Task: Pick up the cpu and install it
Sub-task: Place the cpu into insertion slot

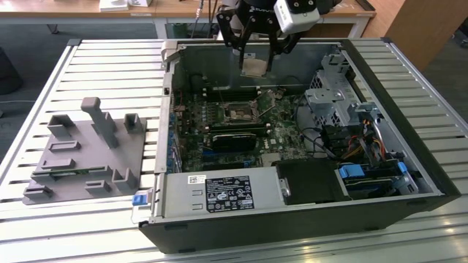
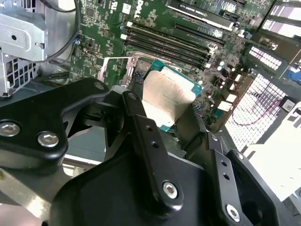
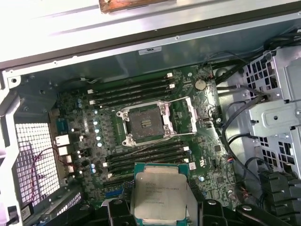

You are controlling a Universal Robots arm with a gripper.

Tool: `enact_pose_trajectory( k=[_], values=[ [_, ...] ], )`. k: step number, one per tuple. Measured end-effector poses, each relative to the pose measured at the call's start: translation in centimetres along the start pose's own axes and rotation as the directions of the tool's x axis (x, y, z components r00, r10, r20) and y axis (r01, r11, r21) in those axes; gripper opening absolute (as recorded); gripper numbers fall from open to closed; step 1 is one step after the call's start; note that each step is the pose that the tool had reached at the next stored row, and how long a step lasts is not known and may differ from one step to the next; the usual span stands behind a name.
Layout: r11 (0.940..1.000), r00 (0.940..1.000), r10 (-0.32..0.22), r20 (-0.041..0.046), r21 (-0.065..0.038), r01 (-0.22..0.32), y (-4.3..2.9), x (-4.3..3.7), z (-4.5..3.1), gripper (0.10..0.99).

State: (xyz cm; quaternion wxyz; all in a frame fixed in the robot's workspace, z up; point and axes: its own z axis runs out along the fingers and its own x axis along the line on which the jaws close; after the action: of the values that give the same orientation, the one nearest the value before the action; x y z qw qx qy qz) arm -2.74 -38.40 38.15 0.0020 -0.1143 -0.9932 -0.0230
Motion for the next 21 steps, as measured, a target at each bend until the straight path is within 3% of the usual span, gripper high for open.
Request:
enact_pose_trajectory(
  k=[12,21],
  values=[
    [0.9970,0.9970,0.077,0.0035,-0.001,-0.077,0.00,0.00,0.02,0.529],
    [0.9916,0.9916,0.129,0.0060,-0.001,-0.129,0.00,0.00,0.03,0.529]
  ],
)
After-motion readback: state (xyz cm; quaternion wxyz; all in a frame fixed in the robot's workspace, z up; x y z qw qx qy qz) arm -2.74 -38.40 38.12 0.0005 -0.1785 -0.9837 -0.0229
